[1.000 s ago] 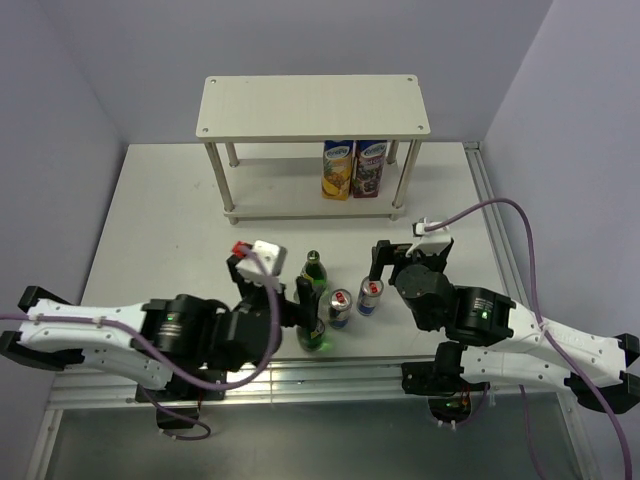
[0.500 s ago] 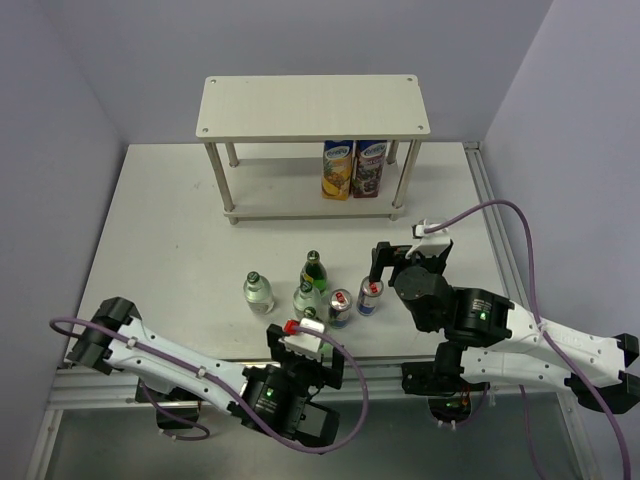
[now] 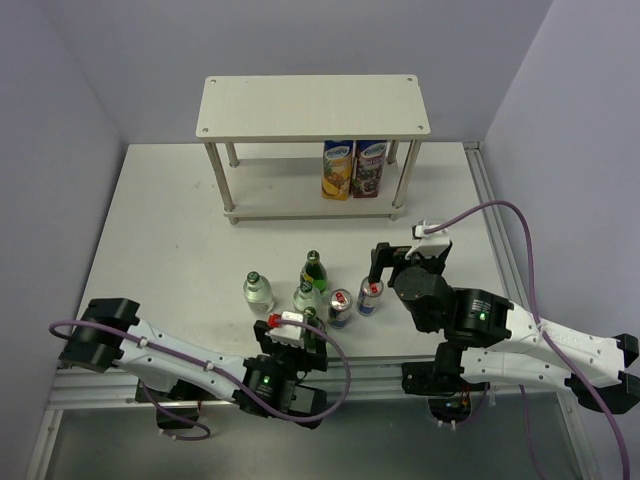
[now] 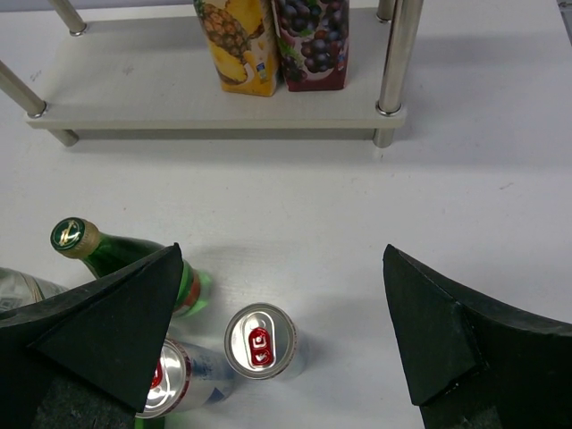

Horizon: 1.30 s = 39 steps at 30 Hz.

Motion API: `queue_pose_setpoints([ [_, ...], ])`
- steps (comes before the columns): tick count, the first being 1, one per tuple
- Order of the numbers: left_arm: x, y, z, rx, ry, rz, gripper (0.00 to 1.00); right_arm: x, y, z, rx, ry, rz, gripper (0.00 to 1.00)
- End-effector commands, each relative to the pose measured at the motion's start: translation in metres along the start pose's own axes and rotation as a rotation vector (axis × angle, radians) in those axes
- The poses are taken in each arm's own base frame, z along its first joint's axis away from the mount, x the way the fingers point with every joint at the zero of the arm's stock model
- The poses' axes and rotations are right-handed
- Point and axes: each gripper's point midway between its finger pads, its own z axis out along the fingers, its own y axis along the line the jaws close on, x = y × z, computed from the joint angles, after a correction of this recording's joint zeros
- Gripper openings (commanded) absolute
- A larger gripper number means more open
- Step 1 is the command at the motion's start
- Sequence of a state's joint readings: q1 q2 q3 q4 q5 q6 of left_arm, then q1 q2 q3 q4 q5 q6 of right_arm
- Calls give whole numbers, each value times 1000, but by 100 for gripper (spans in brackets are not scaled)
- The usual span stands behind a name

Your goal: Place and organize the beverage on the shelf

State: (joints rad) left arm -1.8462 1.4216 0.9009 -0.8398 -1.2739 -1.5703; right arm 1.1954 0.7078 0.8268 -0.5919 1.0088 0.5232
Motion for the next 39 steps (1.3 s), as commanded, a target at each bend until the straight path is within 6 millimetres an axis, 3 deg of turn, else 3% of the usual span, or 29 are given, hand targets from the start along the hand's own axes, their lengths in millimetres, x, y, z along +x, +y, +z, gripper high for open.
queue_pose_setpoints([
  [1, -20, -19, 6, 48, -41, -112, 99, -3, 0, -1, 0, -20, 36, 100],
  [12, -24, -24, 30, 41, -48, -74, 96, 0, 2, 2, 2, -20, 24, 100],
  [15, -25, -22, 35, 22, -52, -74, 89, -2, 3, 1, -1, -23, 27, 100],
  [24, -21, -16, 41, -24, -50, -39, 60, -1, 4, 1, -8, -26, 30, 100],
  [26, -18, -17, 42, -29, -48, -31, 49, -1, 3, 1, -6, -25, 29, 100],
  [27, -17, -15, 42, -35, -46, -18, 39, -1, 4, 1, -10, -26, 32, 100],
  [32, -17, -17, 44, -65, -45, -8, 11, -2, 3, 0, -15, -27, 40, 100],
  [35, -19, -17, 43, -89, -49, 9, 3, -2, 3, 0, -17, -28, 42, 100],
  [39, -28, -19, 37, -100, -51, 32, 0, -2, 3, -1, -22, -28, 43, 100],
])
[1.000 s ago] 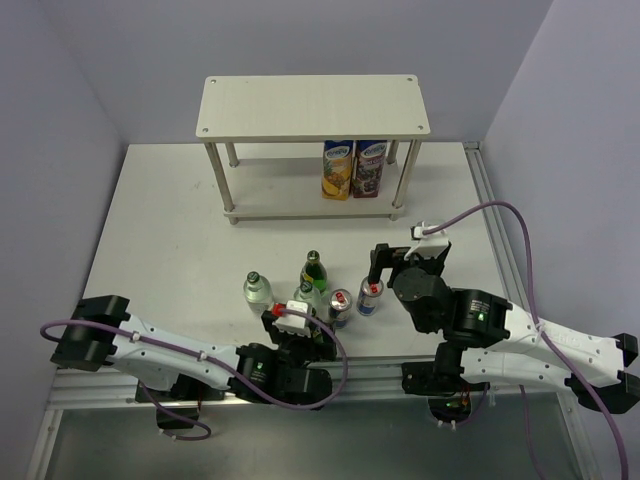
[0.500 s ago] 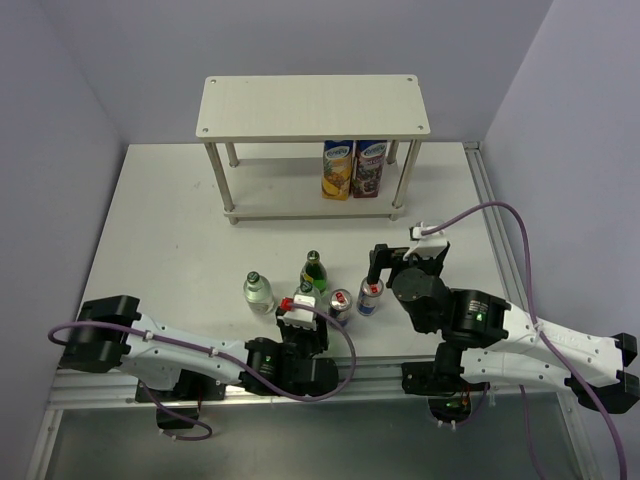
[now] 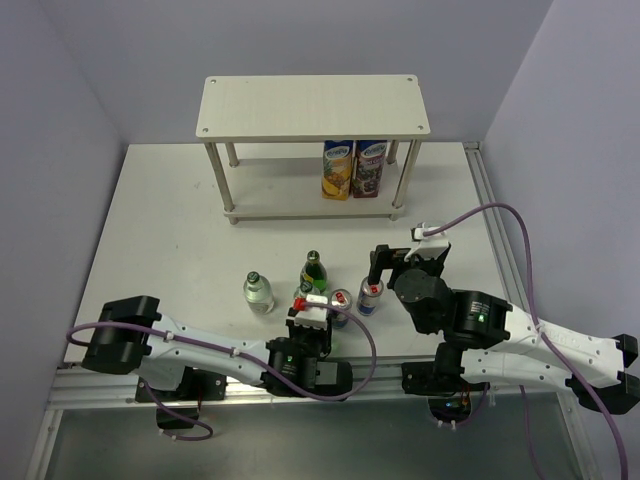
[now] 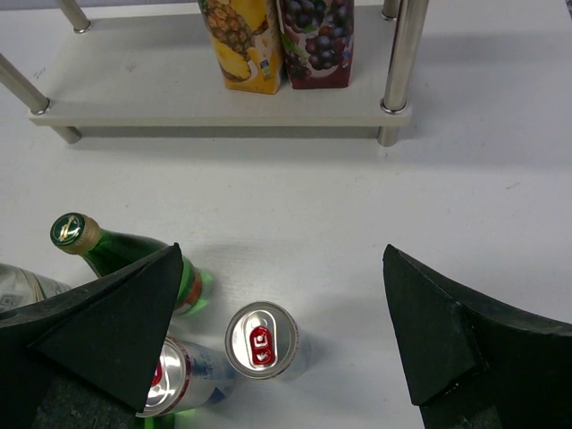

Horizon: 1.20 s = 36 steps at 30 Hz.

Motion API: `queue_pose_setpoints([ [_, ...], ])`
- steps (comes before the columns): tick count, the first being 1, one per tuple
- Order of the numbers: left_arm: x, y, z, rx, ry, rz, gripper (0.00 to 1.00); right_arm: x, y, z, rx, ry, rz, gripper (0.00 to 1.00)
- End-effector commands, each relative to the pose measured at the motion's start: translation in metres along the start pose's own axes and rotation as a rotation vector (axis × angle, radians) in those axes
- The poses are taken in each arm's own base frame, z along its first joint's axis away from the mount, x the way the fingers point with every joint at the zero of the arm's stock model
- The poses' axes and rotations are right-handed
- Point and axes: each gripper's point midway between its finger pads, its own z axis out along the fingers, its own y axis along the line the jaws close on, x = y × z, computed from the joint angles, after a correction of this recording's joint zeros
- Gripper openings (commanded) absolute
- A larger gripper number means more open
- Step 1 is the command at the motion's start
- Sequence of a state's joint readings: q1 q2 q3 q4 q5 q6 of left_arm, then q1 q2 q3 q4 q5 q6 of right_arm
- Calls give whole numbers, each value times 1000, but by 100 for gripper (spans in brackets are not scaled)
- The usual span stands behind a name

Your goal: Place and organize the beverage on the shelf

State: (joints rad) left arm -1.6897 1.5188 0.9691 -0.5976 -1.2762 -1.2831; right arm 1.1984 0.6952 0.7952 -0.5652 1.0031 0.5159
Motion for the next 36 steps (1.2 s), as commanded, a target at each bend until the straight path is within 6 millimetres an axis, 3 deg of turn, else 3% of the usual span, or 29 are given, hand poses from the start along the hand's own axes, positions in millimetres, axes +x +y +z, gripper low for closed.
queue_pose_setpoints([
  [1, -21, -7, -11, -2, -20, -31, 0, -9, 2, -2, -11, -29, 46, 99],
  [9, -67, 9, -35, -15, -48, 4, 0, -9, 3, -3, -14, -32, 50, 99],
  [17, -105, 10, -49, 18, -61, -39, 0, -10, 2, -3, -14, -35, 49, 99],
  [21, -135, 12, -58, 32, -70, -38, 0, -10, 3, -2, -14, -35, 46, 99],
  [29, -227, 22, -71, 64, -139, -13, 0, -11, 2, -3, -9, -38, 48, 99],
  [30, -246, 24, -70, 77, -158, -21, 0, -12, 2, -3, -9, -39, 48, 99],
  [32, -261, 22, -70, 134, -163, -19, 0, -12, 2, -3, -9, -39, 48, 99],
  [33, -281, 26, -72, 168, -207, -46, 0, -12, 1, -3, -8, -40, 48, 99],
  [36, -312, 42, -70, 220, -243, -98, 0, -12, 0, -3, -5, -40, 50, 99],
])
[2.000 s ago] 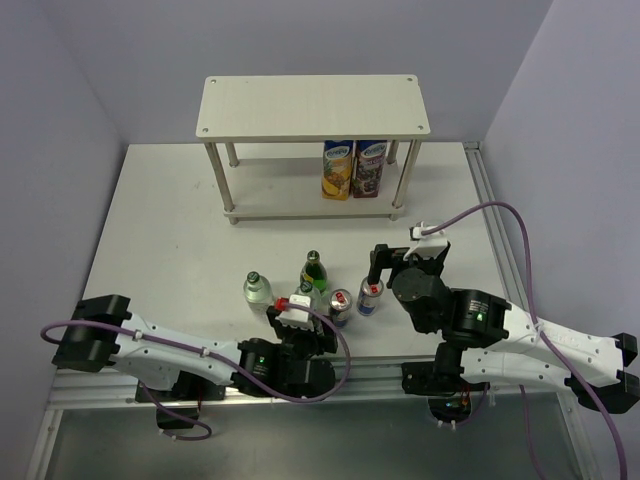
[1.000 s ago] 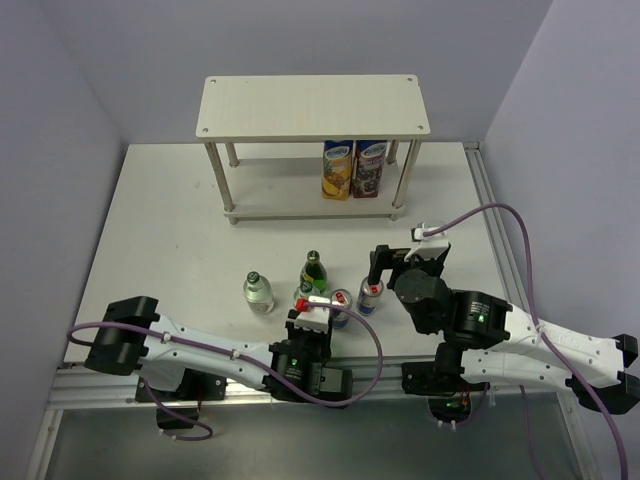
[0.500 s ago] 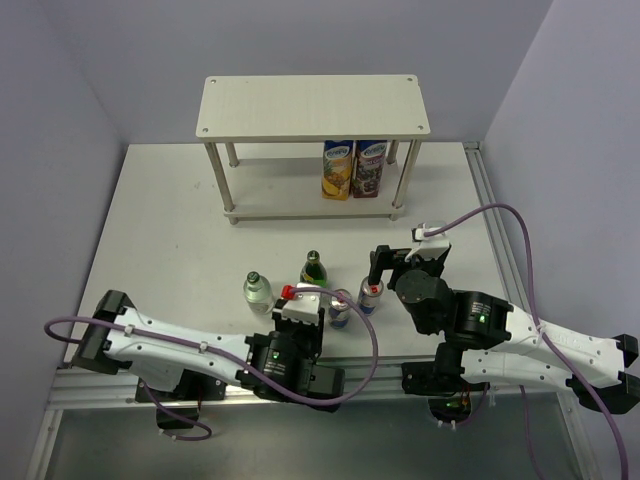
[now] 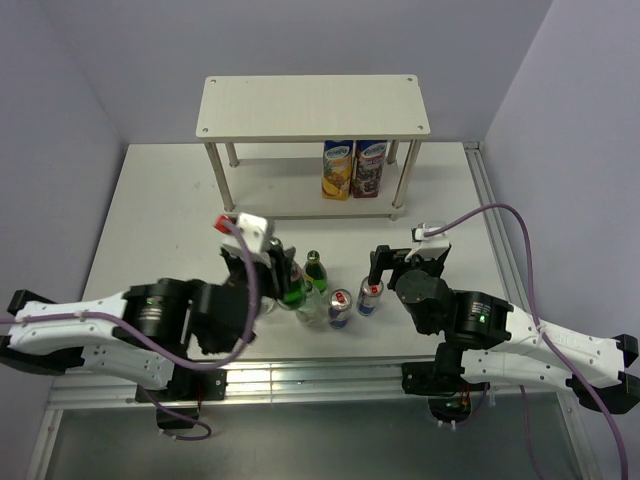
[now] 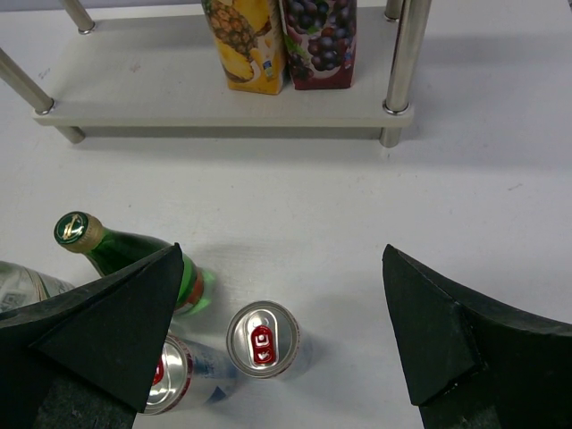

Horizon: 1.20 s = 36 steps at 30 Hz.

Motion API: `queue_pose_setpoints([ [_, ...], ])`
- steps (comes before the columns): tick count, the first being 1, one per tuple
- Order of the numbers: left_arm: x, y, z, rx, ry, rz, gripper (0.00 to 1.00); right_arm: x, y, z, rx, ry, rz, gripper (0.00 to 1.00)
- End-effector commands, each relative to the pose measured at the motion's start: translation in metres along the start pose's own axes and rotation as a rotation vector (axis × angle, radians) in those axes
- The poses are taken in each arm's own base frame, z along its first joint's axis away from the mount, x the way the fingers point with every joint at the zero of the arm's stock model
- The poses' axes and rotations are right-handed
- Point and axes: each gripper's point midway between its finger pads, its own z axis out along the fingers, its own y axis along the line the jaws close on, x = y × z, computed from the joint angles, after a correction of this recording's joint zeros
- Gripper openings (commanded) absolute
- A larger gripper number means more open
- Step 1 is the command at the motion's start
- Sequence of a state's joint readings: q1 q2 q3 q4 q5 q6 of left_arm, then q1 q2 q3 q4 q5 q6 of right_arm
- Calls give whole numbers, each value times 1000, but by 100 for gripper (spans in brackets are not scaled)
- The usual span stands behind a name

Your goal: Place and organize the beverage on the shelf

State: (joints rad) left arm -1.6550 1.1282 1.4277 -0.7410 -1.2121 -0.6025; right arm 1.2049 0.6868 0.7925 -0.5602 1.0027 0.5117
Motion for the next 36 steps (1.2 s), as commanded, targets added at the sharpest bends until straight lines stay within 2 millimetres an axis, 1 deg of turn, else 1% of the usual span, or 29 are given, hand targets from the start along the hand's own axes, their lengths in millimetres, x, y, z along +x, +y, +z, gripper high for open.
queue_pose_setpoints([
  [1, -88, 24, 3, 6, -178, -96, 0, -11, 0, -2, 3, -37, 49, 99],
  [5, -123, 43, 10, -24, -233, -66, 0, -12, 0, -2, 1, -41, 49, 99],
  [6, -137, 47, 14, -31, -252, -48, 0, -13, 0, -2, -1, -41, 49, 99],
  [8, -150, 51, 19, -44, -265, -29, 0, -13, 0, -2, 2, -42, 48, 99],
  [9, -166, 55, 25, -49, -286, -27, 0, -13, 0, -2, 4, -44, 48, 99],
  [11, -181, 54, 34, -53, -299, -17, 0, -14, -1, -2, 5, -46, 47, 98],
  [13, -194, 62, 47, -68, -319, 5, 0, -14, -1, -3, 1, -47, 54, 98],
  [14, -202, 60, 56, -72, -327, 6, 0, -15, -1, -3, -1, -49, 60, 98],
  [15, -209, 73, 65, -116, -338, 19, 0, -15, -1, -3, -6, -49, 60, 98],
  [16, -213, 71, 72, -104, -343, 52, 0, -15, -1, -3, -7, -48, 60, 98],
  [17, -218, 76, 79, -122, -349, 59, 0, -15, -1, -4, -11, -48, 64, 98],
  [18, -226, 88, 95, -172, -353, 72, 0, -15, -1, -4, -15, -49, 68, 98],
  [19, -230, 92, 102, -184, -357, 78, 0, -15, -1, -4, -16, -48, 68, 98],
  [20, -245, 96, 103, -185, -389, 70, 0, -15, 0, -5, -20, -48, 71, 98],
  [21, -245, 107, 122, -225, -381, 93, 0, -15, 0, -5, -26, -46, 73, 98],
  [22, -249, 112, 129, -233, -387, 95, 0, -15, 0, -5, -26, -47, 76, 98],
  [23, -262, 111, 137, -217, -412, 75, 0, -13, 0, -5, -30, -47, 75, 98],
  [24, -266, 129, 144, -253, -404, 73, 0, -12, 2, -5, -37, -45, 74, 98],
  [26, -284, 137, 151, -250, -443, 61, 0, -13, 2, -6, -40, -45, 75, 98],
  [27, -289, 152, 153, -283, -457, 61, 0, -11, 3, -5, -41, -42, 69, 98],
  [28, -295, 155, 154, -285, -480, 55, 0, -11, 4, -6, -43, -42, 70, 98],
  [29, -294, 159, 160, -293, -483, 57, 0, -10, 4, -5, -43, -39, 66, 98],
  [30, -296, 168, 162, -308, -490, 61, 0, -10, 5, -6, -45, -37, 67, 98],
  [31, -300, 171, 164, -304, -518, 21, 0, -10, 5, -6, -46, -38, 69, 98],
  [32, -296, 176, 170, -314, -512, 20, 0, -9, 5, -5, -45, -37, 66, 98],
  [33, -297, 183, 174, -321, -517, 20, 0, -9, 6, -6, -49, -37, 66, 98],
  [36, -296, 195, 186, -333, -527, 16, 0, -12, 5, -7, -53, -42, 71, 97],
])
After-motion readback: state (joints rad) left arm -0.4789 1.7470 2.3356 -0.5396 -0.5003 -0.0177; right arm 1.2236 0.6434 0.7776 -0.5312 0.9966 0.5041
